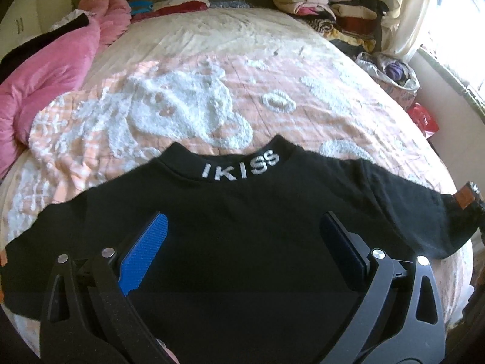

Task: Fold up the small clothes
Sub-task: 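Grasp the orange cuff of the sleeve with the right gripper, then carry the cuff across the sweatshirt body and lay it down, open right gripper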

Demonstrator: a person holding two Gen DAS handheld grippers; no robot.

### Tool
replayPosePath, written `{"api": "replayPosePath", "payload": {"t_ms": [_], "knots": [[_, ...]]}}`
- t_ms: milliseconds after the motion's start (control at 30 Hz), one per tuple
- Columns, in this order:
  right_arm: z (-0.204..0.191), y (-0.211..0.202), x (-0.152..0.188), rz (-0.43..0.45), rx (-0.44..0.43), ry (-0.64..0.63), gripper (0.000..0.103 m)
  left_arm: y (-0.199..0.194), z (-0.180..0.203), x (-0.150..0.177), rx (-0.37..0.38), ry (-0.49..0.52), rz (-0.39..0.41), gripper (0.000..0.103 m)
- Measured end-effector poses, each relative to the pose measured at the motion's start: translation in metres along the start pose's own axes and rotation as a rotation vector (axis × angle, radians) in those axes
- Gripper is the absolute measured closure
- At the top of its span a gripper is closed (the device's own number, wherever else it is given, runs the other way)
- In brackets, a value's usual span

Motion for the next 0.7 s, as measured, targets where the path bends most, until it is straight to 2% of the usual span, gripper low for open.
{"api": "replayPosePath", "payload": {"t_ms": [367, 467, 600, 700], "knots": [[-0.104, -0.049, 0.016, 0.056, -0.213, -0.224, 0.092, -0.044, -0.02, -0.012, 0.063, -0.06, 0.045, 0.009], [-0.13, -0.055, 0.028, 0.052, -0.25, -0.275, 0.092, -0.053, -0.03, -0.012, 0.086, -0.087, 0.049, 0.009], [-0.167, -0.063, 0.052, 0.057, -0.285, -0.368, 0.092, -0.061, -0.05, -0.009, 0.163, -0.153, 0.039, 0.009], [-0.191, -0.066, 0.072, 0.051, -0.309, -0.428, 0.092, -0.069, -0.063, -0.006, 0.172, -0.163, 0.054, 0.009]]}}
Point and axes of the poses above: each gripper's, at about its wrist camera, not at the fingertips, and y roughly the way its jaws point, z to its right, x to its underside, the point moved 2 cm from there along y, roughly the way its jaws point, and after that the axes turned 4 degrees about x, right-handed, at the moved point
